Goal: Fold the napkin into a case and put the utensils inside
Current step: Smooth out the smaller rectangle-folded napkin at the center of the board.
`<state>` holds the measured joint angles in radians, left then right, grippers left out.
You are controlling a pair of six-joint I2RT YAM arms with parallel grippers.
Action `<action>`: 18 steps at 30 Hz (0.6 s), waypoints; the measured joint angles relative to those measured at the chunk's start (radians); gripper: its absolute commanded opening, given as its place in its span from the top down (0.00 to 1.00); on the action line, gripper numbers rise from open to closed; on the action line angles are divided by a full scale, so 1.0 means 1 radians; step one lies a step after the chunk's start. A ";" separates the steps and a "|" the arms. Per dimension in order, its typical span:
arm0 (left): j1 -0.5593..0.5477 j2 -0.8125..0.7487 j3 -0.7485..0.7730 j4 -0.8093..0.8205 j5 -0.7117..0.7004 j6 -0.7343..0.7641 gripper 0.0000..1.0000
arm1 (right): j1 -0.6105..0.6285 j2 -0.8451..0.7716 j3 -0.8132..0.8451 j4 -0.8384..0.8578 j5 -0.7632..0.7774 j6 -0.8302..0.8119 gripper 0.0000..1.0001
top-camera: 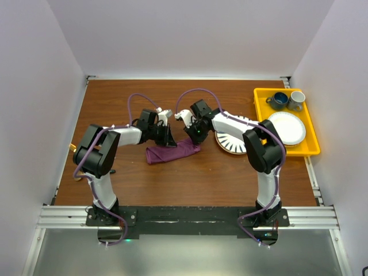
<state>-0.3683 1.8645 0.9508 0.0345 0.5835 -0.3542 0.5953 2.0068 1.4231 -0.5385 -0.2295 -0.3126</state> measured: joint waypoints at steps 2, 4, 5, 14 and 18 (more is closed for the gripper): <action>0.000 0.000 0.000 0.000 0.000 0.000 1.00 | -0.001 0.004 0.005 -0.001 -0.002 0.006 0.89; 0.000 0.000 0.000 0.000 0.000 0.002 1.00 | -0.001 0.005 0.008 -0.005 -0.002 0.010 0.89; 0.000 0.000 0.000 0.000 0.000 0.003 1.00 | -0.001 0.005 0.009 -0.007 -0.002 0.010 0.87; 0.001 0.002 0.000 0.002 0.006 0.007 1.00 | -0.008 0.002 0.073 -0.077 -0.021 0.016 0.68; 0.002 0.003 0.000 0.002 0.010 0.007 1.00 | -0.008 -0.027 0.082 -0.074 -0.044 0.024 0.69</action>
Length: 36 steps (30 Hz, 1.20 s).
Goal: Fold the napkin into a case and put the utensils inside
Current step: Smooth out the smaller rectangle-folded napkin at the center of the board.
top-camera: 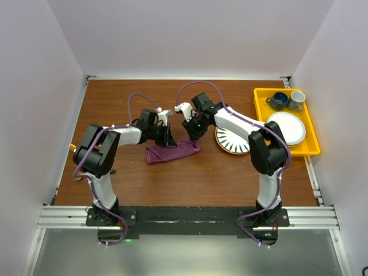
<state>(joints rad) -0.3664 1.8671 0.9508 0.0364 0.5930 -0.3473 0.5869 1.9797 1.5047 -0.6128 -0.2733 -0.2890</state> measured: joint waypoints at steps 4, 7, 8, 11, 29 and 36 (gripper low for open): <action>0.001 0.001 0.000 0.000 0.003 0.000 1.00 | 0.001 -0.020 0.000 0.014 -0.026 0.018 0.69; 0.001 0.001 0.000 0.000 0.003 0.000 1.00 | 0.002 -0.018 -0.003 0.018 -0.038 0.036 0.69; 0.001 0.001 0.000 0.000 0.003 0.000 1.00 | 0.002 -0.018 -0.005 0.023 -0.043 0.045 0.69; 0.002 0.002 0.001 0.000 0.004 0.000 1.00 | 0.002 -0.016 -0.014 0.036 -0.056 0.066 0.69; 0.035 -0.042 -0.096 0.140 0.066 -0.107 0.57 | -0.002 0.050 -0.069 0.090 -0.055 0.180 0.70; 0.104 -0.207 -0.141 0.157 0.107 -0.040 0.44 | -0.002 0.050 -0.071 0.094 -0.055 0.184 0.70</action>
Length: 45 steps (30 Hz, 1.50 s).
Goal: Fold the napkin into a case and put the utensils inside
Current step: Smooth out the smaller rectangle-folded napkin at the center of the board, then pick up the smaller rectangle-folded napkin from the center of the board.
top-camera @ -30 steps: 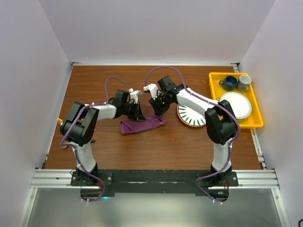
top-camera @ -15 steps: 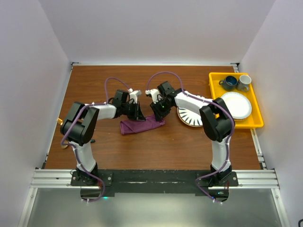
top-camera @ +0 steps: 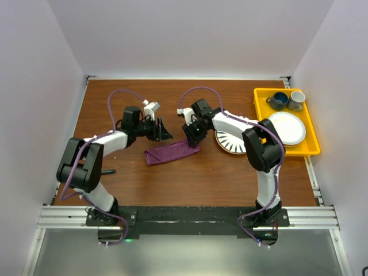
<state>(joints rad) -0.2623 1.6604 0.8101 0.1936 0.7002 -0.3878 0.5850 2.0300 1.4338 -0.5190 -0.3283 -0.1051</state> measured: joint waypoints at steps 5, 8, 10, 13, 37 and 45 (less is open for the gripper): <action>0.038 -0.032 0.132 -0.138 0.076 0.308 0.38 | 0.000 0.000 -0.001 0.001 0.000 -0.001 0.71; 0.048 -0.027 0.203 -0.275 0.131 0.537 0.37 | 0.000 0.000 -0.002 0.003 -0.001 -0.001 0.70; 0.050 -0.024 0.228 -0.363 0.161 0.704 0.37 | 0.000 0.000 -0.002 0.003 -0.002 -0.001 0.71; 0.050 0.003 0.255 -0.496 0.189 0.900 0.39 | 0.000 0.000 -0.002 0.003 -0.002 -0.001 0.70; 0.026 0.330 0.421 -0.709 0.238 0.974 0.46 | 0.000 0.000 -0.002 0.006 -0.004 0.002 0.70; 0.025 0.369 0.447 -0.713 0.261 0.981 0.61 | 0.000 0.002 -0.002 0.011 -0.005 0.007 0.70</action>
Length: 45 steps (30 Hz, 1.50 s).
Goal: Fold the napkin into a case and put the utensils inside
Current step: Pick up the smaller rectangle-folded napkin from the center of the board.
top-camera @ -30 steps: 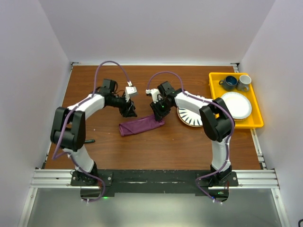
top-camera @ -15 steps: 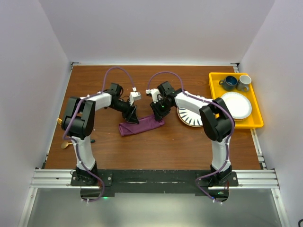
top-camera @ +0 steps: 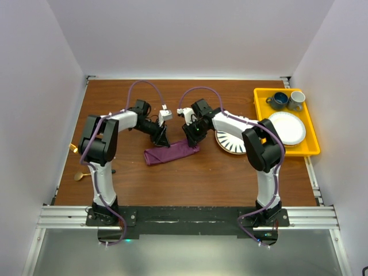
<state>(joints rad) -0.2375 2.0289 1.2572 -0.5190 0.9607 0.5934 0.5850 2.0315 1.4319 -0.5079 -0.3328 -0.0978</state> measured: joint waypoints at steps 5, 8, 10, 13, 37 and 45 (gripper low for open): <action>-0.002 0.004 0.002 -0.003 0.008 0.002 0.68 | 0.000 0.000 0.000 0.001 0.000 0.002 0.70; -0.003 0.011 0.002 -0.002 0.013 0.002 0.78 | 0.000 0.000 0.000 0.001 0.000 0.002 0.69; -0.005 0.016 0.002 -0.002 0.017 0.002 0.90 | 0.000 0.000 0.000 0.002 0.000 0.002 0.69; -0.006 0.019 0.002 -0.006 0.019 0.002 1.00 | 0.000 0.000 0.000 0.002 -0.002 0.005 0.68; -0.030 -0.130 -0.078 0.040 -0.067 0.141 1.00 | -0.158 -0.055 0.114 -0.038 -0.278 -0.091 0.19; -0.044 -0.195 -0.076 0.040 -0.130 0.214 1.00 | -0.183 -0.055 0.171 -0.075 -0.314 -0.141 0.14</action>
<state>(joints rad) -0.2817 1.8339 1.1812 -0.4789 0.8310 0.8074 0.4023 1.9770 1.6024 -0.5831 -0.6468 -0.2390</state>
